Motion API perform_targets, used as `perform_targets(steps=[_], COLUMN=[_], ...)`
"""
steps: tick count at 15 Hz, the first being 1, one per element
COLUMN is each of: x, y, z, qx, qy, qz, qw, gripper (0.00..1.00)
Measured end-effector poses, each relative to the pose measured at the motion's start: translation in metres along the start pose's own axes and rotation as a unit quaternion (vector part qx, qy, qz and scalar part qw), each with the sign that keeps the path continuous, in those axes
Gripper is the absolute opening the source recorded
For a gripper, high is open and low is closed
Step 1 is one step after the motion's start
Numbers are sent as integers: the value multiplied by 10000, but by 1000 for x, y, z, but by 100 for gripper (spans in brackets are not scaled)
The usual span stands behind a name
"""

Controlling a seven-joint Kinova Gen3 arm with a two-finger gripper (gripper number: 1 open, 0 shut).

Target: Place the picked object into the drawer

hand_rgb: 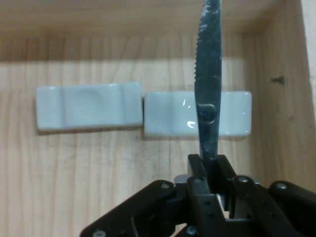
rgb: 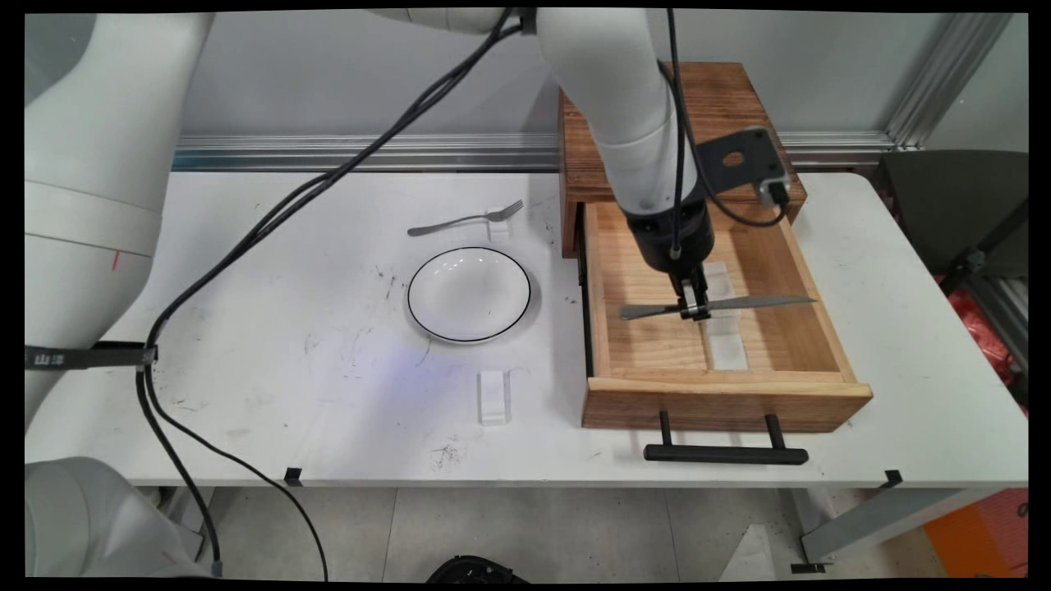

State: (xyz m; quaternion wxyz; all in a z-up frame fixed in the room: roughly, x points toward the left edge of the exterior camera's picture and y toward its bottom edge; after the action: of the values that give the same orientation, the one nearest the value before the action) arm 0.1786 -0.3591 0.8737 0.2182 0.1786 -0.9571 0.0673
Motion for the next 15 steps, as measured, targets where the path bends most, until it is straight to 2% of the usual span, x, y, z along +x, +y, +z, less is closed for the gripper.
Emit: perform_targets(steps=[15], x=[-10], y=[4], z=[52], qx=[-2], qy=[-30], qz=[-86], qw=[10000], gripper=[0])
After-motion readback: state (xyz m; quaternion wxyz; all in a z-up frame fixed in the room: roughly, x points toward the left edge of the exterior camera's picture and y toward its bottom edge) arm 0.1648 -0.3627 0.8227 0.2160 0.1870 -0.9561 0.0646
